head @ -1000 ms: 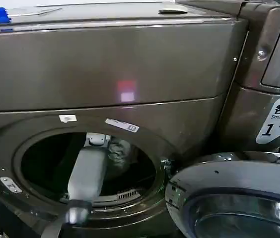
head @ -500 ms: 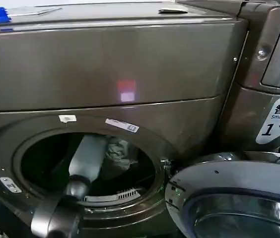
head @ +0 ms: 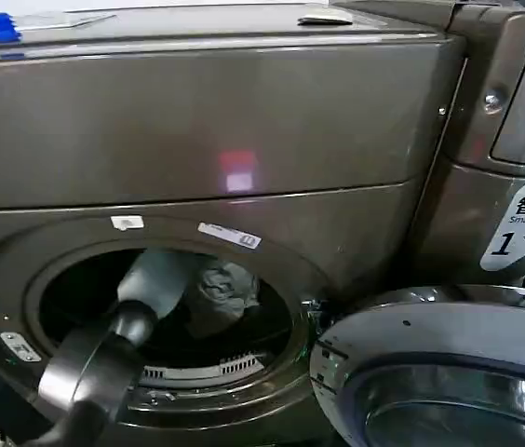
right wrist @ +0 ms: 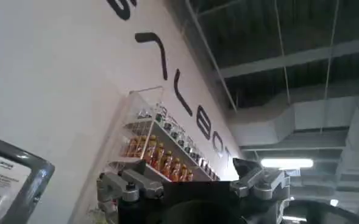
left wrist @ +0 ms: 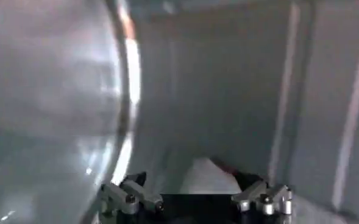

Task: Grasp the clothes from the dryer.

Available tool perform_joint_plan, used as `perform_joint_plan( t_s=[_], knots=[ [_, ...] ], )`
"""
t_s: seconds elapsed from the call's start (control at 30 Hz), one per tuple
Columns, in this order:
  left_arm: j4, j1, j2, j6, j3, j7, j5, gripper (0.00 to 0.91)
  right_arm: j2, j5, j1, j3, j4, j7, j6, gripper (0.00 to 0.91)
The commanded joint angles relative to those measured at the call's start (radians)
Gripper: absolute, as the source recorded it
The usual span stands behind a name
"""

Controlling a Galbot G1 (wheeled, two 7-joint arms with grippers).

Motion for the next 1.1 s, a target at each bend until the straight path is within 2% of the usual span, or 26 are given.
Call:
perform_joint_plan(
  t_s=[0.03,0.13,0.27,0.9,0.93,1.0,1.03,1.07,1.1],
  knots=[
    [0.091,-0.050,0.008,-0.055,0.133,0.229,0.250,0.907,0.007,0.000,0.000,0.002,0.008,-0.003,0.002,0.907],
    [0.101,-0.045,0.007,-0.068,0.138,0.203,0.294,0.907,0.017,0.002,-0.001,0.005,0.015,-0.005,0.004,0.907],
    [0.104,-0.031,0.006,-0.035,0.129,0.213,0.273,0.907,0.025,0.002,-0.005,0.009,0.016,-0.009,0.009,0.907],
    [0.111,0.030,0.006,-0.050,0.134,0.203,0.316,0.907,0.033,0.005,-0.003,0.013,0.047,-0.011,0.009,0.907],
    [0.108,0.034,0.005,-0.050,0.134,0.206,0.317,0.580,0.034,0.005,-0.003,0.014,0.046,-0.010,0.009,0.907],
    [0.106,0.038,0.004,-0.051,0.134,0.214,0.318,0.205,0.034,0.004,-0.004,0.014,0.045,-0.010,0.009,0.907],
    [0.106,0.039,0.003,-0.051,0.134,0.214,0.318,0.068,0.033,0.004,-0.003,0.014,0.044,-0.010,0.010,0.907],
    [0.107,0.040,0.002,-0.051,0.134,0.214,0.318,0.000,0.033,0.004,-0.002,0.013,0.044,-0.010,0.010,0.907],
    [0.106,0.040,0.002,-0.051,0.134,0.214,0.318,0.000,0.034,0.004,-0.002,0.013,0.044,-0.010,0.010,0.907]
  ],
)
